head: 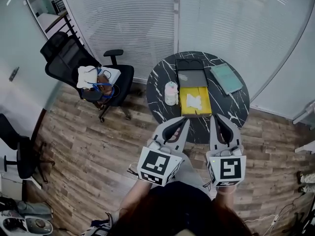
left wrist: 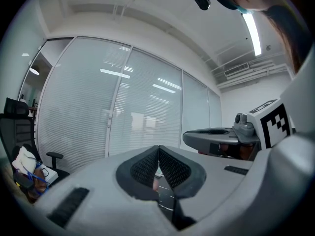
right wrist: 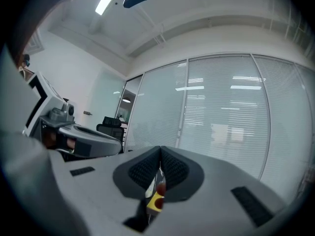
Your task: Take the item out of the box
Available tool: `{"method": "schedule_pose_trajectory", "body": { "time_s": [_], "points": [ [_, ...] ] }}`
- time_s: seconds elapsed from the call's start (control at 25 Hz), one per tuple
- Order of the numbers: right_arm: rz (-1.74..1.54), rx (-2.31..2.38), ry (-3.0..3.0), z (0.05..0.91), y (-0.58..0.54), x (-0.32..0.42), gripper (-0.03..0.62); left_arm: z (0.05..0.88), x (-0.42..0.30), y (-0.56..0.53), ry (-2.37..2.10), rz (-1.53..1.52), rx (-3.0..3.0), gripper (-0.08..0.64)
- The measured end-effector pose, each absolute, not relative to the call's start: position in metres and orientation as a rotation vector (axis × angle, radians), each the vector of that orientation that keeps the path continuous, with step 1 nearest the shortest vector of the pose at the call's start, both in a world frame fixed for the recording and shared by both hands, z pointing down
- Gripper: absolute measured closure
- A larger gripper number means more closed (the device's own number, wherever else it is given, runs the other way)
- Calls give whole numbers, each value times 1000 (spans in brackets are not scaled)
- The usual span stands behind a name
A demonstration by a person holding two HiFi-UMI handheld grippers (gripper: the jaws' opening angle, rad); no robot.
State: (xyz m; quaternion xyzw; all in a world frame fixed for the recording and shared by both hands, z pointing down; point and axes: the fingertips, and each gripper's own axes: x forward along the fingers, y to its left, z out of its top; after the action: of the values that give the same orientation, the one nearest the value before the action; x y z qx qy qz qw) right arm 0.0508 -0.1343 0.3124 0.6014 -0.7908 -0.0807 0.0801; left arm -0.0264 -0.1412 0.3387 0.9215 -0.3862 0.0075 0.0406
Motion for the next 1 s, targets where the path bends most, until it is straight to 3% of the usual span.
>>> {"method": "schedule_pose_trajectory", "body": {
  "time_s": [1.0],
  "points": [
    [-169,1626,-2369,346,-244,81,568,342,8,-247,-1250,45,2784,534]
  ]
}}
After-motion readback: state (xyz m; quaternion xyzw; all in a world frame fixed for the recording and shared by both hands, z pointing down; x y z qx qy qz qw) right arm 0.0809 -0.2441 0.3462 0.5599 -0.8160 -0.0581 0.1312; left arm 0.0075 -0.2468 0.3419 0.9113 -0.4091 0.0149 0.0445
